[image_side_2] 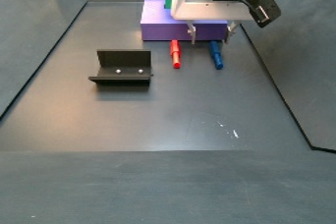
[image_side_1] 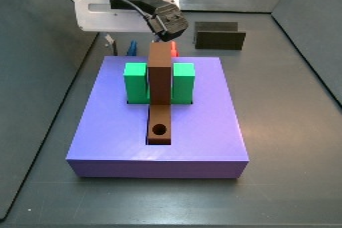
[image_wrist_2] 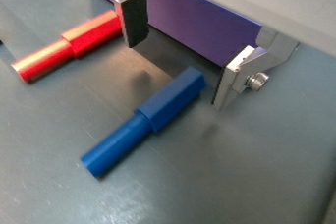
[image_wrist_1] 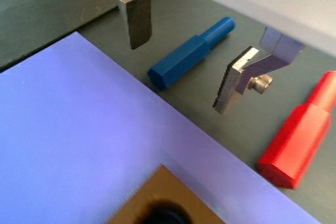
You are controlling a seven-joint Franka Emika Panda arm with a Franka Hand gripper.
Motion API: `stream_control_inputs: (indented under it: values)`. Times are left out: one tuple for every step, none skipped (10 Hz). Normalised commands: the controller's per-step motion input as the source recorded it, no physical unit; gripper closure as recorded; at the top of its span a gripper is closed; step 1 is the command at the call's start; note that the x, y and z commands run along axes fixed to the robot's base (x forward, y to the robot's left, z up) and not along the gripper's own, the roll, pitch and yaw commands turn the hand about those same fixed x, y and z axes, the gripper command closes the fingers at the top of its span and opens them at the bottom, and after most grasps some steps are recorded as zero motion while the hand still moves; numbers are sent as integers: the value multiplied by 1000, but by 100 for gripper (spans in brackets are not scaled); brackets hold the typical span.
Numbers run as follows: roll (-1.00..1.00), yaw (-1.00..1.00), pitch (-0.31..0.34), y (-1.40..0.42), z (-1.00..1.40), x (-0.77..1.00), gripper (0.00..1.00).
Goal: Pick up the blue object. Move up. Place the blue object on the fixture. Regrasp the blue object. Move to above the board. Insert the blue object.
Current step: Pick up the blue object.
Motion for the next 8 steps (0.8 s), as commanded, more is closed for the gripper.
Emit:
stream_control_inputs:
  values:
    - [0,-37,-64,0,-169,-89,0]
    - [0,-20,-93,0,-191,-69,0]
    - [-13,-26,-119,0,-240,-57,0]
    - [-20,-31,-144,0,-263,-94,0]
    - [-14,-20,-96,3,-154,-34,0]
    - [-23,-3,-63,26,-43,-6,0]
    - [-3,0,-3,26,0,0,0]
    - [0,0,0,0,0,0,0]
